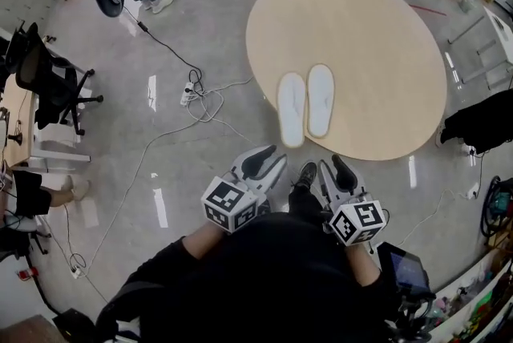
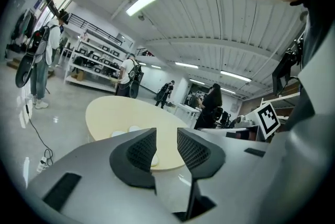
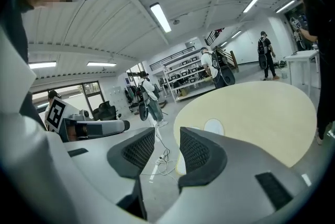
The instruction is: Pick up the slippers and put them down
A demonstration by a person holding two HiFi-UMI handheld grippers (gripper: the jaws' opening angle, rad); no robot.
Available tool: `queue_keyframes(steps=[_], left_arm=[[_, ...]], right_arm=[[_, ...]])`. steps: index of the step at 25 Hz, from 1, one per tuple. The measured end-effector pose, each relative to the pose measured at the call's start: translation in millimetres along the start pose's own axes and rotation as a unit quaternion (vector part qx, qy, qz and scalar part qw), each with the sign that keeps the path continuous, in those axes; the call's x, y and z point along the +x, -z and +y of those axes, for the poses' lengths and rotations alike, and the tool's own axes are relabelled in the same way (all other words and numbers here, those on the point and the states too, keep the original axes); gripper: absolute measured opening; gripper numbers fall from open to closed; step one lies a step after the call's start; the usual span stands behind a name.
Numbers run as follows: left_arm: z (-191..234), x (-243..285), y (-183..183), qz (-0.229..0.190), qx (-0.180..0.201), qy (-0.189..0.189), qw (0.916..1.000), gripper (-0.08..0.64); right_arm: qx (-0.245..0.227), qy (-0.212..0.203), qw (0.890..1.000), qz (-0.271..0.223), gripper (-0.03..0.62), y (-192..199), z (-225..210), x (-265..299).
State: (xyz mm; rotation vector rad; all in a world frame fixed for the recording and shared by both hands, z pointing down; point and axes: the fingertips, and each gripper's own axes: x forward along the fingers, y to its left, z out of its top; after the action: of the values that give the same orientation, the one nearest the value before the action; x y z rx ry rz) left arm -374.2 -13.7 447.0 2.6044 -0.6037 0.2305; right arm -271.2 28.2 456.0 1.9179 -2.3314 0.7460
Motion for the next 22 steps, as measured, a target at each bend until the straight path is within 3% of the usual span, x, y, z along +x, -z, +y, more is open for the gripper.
queue_keyframes(steps=[3, 10, 22], left_arm=[[15, 28, -10, 0.006, -0.01, -0.021, 0.9997, 0.144], [45, 103, -20, 0.021, -0.034, -0.063, 0.9972, 0.15], [86, 175, 1, 0.051, -0.06, -0.152, 0.9852, 0.15]], right_arm=[[-0.005, -0.019, 1.0, 0.01, 0.138, -15, -22, 27], [0.006, -0.047, 0.998, 0.052, 0.138, -32, -93, 82], [0.001, -0.07, 0.992, 0.106, 0.138, -28, -178, 150]])
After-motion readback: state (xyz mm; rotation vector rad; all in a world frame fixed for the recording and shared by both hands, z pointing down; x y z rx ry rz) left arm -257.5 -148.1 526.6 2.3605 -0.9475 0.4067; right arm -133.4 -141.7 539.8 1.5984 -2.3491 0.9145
